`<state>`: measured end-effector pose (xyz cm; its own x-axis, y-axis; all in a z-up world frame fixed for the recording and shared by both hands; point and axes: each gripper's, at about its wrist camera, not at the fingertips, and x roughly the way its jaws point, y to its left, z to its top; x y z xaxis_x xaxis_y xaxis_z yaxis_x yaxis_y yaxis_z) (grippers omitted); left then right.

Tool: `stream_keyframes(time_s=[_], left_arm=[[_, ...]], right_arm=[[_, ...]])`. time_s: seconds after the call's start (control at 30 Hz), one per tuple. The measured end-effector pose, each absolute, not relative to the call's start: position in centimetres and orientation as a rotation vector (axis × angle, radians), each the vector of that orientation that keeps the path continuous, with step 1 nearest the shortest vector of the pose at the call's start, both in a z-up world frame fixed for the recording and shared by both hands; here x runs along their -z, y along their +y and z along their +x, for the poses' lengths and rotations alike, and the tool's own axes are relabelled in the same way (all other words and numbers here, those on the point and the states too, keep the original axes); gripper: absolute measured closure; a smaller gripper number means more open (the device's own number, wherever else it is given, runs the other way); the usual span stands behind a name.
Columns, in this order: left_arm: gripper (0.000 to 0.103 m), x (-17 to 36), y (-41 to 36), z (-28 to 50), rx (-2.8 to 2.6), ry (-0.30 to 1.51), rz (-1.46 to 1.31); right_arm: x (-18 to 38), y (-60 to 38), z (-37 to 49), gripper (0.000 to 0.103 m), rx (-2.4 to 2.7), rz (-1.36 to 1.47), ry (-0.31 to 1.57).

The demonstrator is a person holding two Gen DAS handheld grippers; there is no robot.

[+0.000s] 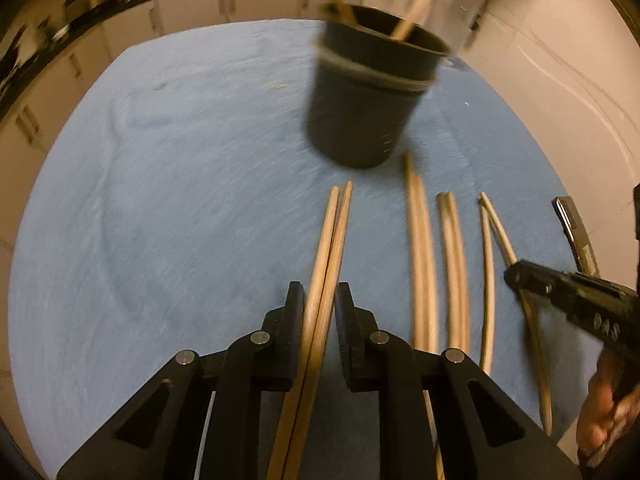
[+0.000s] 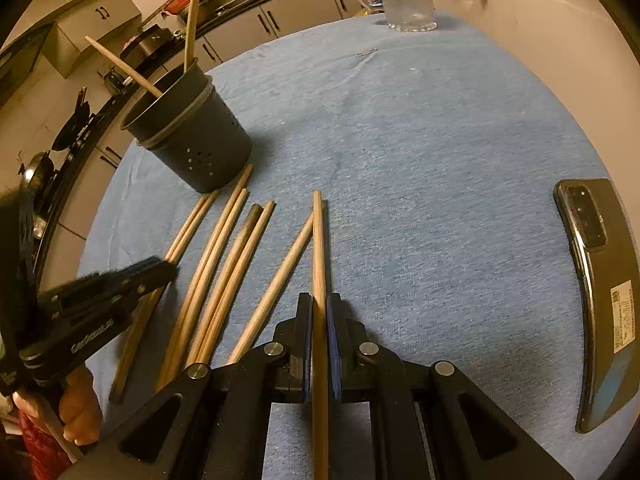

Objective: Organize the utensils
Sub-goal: 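Close the left gripper on chopsticks while the right gripper grasps one chopstick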

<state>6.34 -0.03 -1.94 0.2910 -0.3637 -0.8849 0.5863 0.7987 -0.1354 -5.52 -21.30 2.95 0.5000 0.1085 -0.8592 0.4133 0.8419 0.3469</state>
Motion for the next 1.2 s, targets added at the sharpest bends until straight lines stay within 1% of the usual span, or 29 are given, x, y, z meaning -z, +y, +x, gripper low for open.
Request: stream_keyframes(time_s=[0.2, 0.27, 0.33, 0.43, 0.57, 1.1, 1.2], left_arm=[[0.086, 0.9, 4.8, 5.5, 0.631, 1.114, 0.137], [0.082, 0.5, 5.4, 5.8, 0.646, 1.106, 0.130], [0.082, 0.1, 5.5, 6.0, 0.648, 1.108, 0.137], [0.082, 0.5, 4.4, 5.9, 0.683, 1.133, 0.149], [0.082, 1.4, 3.5, 6.0, 0.671, 1.123, 0.213], [0.082, 1.8, 3.6, 7.0, 0.661, 1.134, 0.279], [0.082, 2.0, 3.3, 6.7, 0.645, 1.124, 0.325]], right_arm=[[-3.0, -20.5, -5.0, 0.095, 0.171, 0.551, 1.054], [-3.0, -20.2, -4.9, 0.095, 0.172, 0.545, 1.056], [-3.0, -20.2, -4.8, 0.095, 0.174, 0.544, 1.058], [-2.9, -20.2, -4.7, 0.095, 0.179, 0.548, 1.059], [-2.9, -20.1, -4.7, 0.095, 0.183, 0.541, 1.063], [-2.9, -20.3, -4.8, 0.095, 0.178, 0.546, 1.062], [-2.9, -20.3, -4.8, 0.095, 0.179, 0.543, 1.061]])
